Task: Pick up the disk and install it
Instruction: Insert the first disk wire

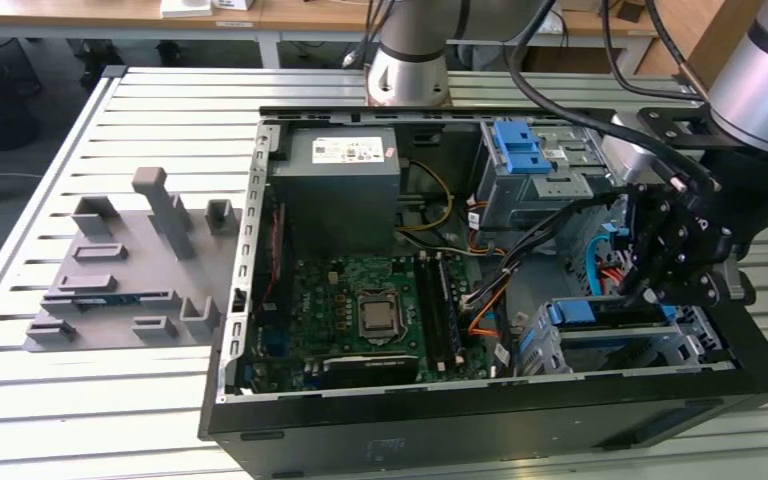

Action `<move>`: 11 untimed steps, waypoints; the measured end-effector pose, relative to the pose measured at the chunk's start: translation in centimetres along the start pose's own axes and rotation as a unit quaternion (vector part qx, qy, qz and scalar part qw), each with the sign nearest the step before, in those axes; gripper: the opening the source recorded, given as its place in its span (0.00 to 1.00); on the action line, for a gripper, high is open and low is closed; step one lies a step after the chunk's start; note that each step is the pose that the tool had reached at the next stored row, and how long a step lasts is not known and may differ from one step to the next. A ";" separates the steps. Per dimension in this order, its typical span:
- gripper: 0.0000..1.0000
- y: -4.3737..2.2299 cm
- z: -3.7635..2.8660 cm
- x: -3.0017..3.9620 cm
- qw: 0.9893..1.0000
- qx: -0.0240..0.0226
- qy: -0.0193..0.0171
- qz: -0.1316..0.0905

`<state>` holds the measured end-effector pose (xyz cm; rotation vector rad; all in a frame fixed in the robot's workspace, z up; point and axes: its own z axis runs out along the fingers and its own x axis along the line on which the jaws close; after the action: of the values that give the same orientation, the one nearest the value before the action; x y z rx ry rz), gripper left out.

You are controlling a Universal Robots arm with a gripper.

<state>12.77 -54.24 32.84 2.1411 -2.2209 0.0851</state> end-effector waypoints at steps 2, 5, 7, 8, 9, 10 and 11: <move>0.24 0.00 -0.17 0.01 1.000 0.000 0.000 0.000; 0.24 0.00 -0.56 0.04 1.000 0.000 -0.001 0.000; 0.24 0.00 -0.83 0.06 1.000 0.000 -0.002 0.000; 0.24 0.00 -0.93 0.07 1.000 0.000 -0.002 0.000; 0.24 0.00 -0.98 0.08 1.000 0.000 -0.003 0.000; 0.22 -0.01 -0.98 0.07 1.000 0.000 -0.003 0.000; 0.16 0.00 -0.98 0.07 1.000 0.000 -0.003 0.000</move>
<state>12.78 -54.24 33.82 2.1441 -2.2238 0.0784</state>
